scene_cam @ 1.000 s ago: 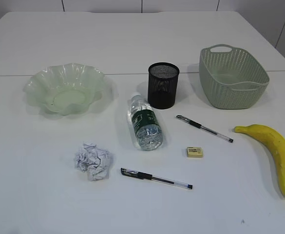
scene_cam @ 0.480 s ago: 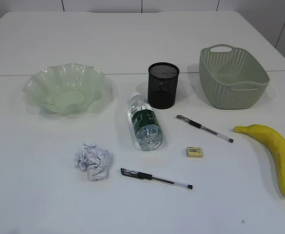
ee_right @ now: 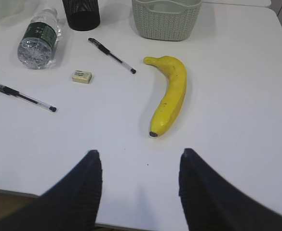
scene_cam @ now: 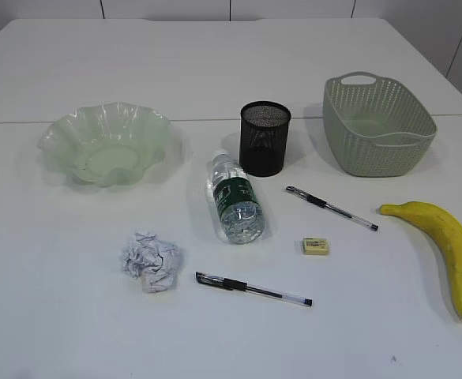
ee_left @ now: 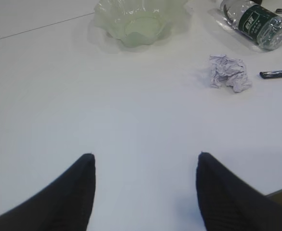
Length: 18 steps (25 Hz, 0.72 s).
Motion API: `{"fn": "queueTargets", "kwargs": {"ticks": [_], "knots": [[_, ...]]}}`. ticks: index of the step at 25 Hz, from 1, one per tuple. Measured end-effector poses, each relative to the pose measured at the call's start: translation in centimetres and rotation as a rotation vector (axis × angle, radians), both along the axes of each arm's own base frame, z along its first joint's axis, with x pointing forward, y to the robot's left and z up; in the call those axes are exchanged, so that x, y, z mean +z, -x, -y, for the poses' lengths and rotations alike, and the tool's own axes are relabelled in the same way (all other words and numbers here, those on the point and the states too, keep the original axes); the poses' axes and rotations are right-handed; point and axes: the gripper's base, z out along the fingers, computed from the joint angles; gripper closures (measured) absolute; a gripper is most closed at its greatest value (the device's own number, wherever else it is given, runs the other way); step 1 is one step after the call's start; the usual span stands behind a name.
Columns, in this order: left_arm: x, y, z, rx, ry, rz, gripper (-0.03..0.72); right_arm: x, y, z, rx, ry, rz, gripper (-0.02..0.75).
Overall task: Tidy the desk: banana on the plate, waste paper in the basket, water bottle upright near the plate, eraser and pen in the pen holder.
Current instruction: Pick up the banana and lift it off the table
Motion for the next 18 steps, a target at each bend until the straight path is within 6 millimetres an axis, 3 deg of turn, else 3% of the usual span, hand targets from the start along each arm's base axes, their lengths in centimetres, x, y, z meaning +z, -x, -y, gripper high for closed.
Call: {"fn": "queueTargets", "kwargs": {"ticks": [9,18], "knots": [[0.00,0.00,0.00,0.000,0.000,0.000,0.223,0.00,0.00,-0.01,-0.003,-0.007,-0.001,0.351],[-0.01,-0.01,-0.09,0.007,-0.010,0.000,0.223,0.38,-0.24,-0.01,-0.113,-0.160,-0.079,0.335]]}}
